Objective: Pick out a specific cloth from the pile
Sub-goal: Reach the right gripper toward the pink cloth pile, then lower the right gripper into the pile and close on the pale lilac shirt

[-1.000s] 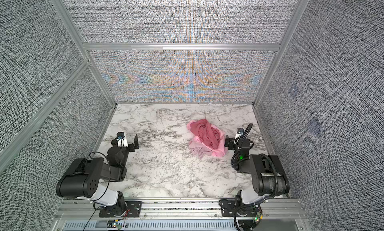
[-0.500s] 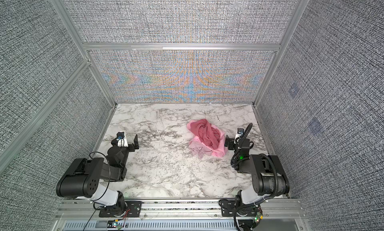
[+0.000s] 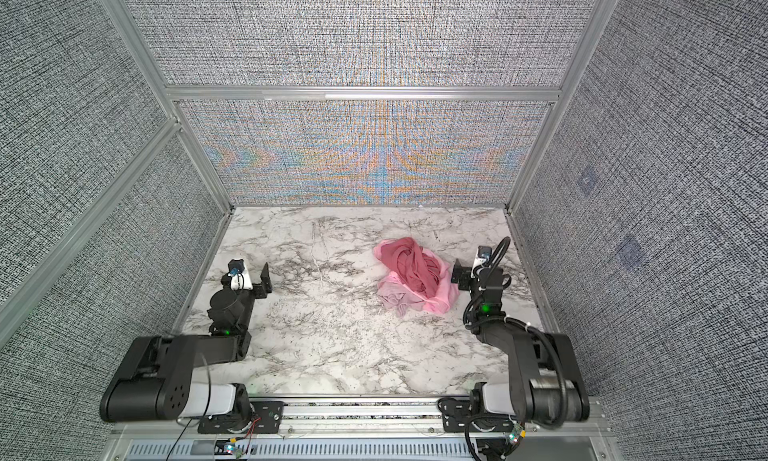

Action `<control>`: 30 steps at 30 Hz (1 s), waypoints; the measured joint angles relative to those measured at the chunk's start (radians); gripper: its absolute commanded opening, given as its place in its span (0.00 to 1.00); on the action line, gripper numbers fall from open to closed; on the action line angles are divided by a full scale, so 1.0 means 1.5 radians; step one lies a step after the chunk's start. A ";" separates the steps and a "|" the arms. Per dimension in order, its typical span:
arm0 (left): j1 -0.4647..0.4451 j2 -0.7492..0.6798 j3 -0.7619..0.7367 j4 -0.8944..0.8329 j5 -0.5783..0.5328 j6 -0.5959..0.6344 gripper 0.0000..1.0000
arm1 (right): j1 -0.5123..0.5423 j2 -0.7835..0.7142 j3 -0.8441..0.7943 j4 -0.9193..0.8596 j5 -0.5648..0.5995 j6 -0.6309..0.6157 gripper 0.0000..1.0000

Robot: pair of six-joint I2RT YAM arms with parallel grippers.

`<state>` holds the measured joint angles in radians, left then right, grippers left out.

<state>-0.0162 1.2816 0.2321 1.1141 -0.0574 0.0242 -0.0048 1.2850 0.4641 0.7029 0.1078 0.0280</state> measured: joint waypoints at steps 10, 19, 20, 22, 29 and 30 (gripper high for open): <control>-0.015 -0.145 0.163 -0.343 0.021 -0.117 0.74 | 0.213 -0.116 0.196 -0.400 0.150 0.070 0.73; -0.036 -0.149 0.185 -0.508 0.076 -0.254 0.72 | 0.468 -0.031 0.221 -0.603 0.225 0.199 0.65; -0.037 -0.153 0.185 -0.517 0.078 -0.263 0.72 | 0.483 -0.018 0.221 -0.612 0.227 0.215 0.65; -0.040 -0.161 0.185 -0.533 0.091 -0.270 0.72 | 0.506 0.011 0.218 -0.620 0.229 0.246 0.65; -0.044 -0.183 0.178 -0.537 0.097 -0.296 0.72 | 0.522 0.106 0.232 -0.642 0.235 0.317 0.65; -0.044 -0.182 0.178 -0.537 0.097 -0.296 0.72 | 0.521 0.116 0.234 -0.643 0.239 0.320 0.65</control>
<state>-0.0818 1.0092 0.4992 0.3080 0.0883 -0.4198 0.7773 1.4593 0.8146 -0.2611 0.4656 0.5087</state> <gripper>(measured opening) 0.724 0.650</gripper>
